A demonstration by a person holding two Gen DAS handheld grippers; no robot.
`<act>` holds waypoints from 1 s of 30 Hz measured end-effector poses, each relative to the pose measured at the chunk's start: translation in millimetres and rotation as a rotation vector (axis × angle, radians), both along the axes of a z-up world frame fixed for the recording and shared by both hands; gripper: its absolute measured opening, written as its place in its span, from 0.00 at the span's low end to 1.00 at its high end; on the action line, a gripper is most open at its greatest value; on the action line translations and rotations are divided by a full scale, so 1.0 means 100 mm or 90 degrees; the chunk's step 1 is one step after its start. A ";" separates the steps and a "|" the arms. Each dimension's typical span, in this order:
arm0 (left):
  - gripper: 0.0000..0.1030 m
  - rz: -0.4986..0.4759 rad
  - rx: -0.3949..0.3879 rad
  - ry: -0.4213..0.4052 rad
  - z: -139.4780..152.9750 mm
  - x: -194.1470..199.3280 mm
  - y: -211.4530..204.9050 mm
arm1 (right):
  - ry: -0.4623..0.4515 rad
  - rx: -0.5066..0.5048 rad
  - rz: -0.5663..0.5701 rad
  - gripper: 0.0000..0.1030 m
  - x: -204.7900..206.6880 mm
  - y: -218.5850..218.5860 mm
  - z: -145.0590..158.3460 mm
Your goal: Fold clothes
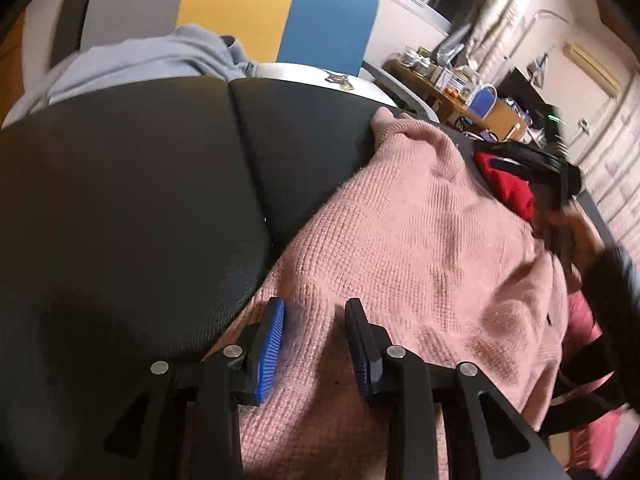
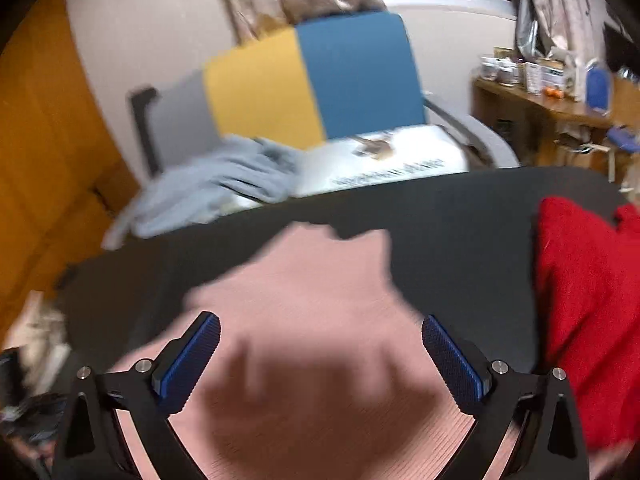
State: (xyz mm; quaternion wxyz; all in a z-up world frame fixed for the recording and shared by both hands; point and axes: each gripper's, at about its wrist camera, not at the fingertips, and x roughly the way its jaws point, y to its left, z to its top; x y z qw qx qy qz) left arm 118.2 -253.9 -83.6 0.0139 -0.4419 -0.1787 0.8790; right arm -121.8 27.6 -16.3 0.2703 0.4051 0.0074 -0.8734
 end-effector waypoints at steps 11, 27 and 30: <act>0.32 0.022 0.031 -0.005 -0.11 -0.28 0.07 | -0.165 -0.012 0.007 0.24 -0.41 0.18 -0.53; 0.37 -0.025 0.054 -0.013 0.27 -0.32 0.40 | -0.087 0.071 -0.025 0.82 0.99 1.38 -0.01; 0.37 -0.073 0.079 -0.005 0.40 -0.44 0.61 | -0.112 0.158 -0.031 0.82 1.10 1.56 -0.30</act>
